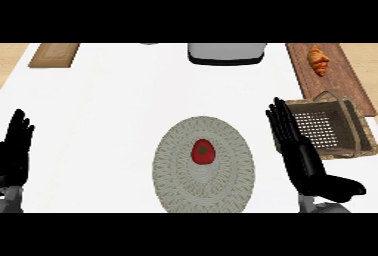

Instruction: Pick the tomato from the placemat and place it in the basket

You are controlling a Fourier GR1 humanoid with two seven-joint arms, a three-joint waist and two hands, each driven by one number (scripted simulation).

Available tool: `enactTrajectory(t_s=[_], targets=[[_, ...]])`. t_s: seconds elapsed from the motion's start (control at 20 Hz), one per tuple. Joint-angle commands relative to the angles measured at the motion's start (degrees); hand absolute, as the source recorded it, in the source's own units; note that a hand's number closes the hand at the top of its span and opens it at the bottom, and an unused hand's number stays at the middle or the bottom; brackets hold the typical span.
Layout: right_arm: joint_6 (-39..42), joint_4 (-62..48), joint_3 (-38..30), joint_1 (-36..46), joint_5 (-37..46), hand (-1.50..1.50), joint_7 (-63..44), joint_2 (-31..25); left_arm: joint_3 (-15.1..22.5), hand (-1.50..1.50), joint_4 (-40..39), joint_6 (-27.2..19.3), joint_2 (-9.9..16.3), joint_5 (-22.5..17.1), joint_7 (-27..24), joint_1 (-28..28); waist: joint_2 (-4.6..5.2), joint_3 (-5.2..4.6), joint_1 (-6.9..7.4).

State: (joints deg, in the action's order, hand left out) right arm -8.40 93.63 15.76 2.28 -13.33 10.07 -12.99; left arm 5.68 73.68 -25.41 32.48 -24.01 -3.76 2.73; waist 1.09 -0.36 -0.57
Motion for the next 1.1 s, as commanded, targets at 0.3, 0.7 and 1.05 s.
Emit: enactTrajectory(t_s=[0.3,0.7,1.05], targets=[[3.77,-2.67,6.39,12.55,14.3,1.5,3.88,-6.37,12.69,0.0,10.32,14.7,-0.36,5.24,-3.75,9.97,-1.18,0.2,1.03],[-30.18,-17.33,23.22,16.08,30.56,-1.5,-5.23,12.81,15.15,0.0,10.49,16.31,-2.58,6.79,-2.55,11.98,-1.13,0.23,1.41],[-32.69,-20.35,20.15,24.05,53.42,-1.5,-31.64,8.82,12.63,0.0,11.27,17.08,-0.52,5.18,-1.88,10.34,-2.44,-0.14,-1.52]])
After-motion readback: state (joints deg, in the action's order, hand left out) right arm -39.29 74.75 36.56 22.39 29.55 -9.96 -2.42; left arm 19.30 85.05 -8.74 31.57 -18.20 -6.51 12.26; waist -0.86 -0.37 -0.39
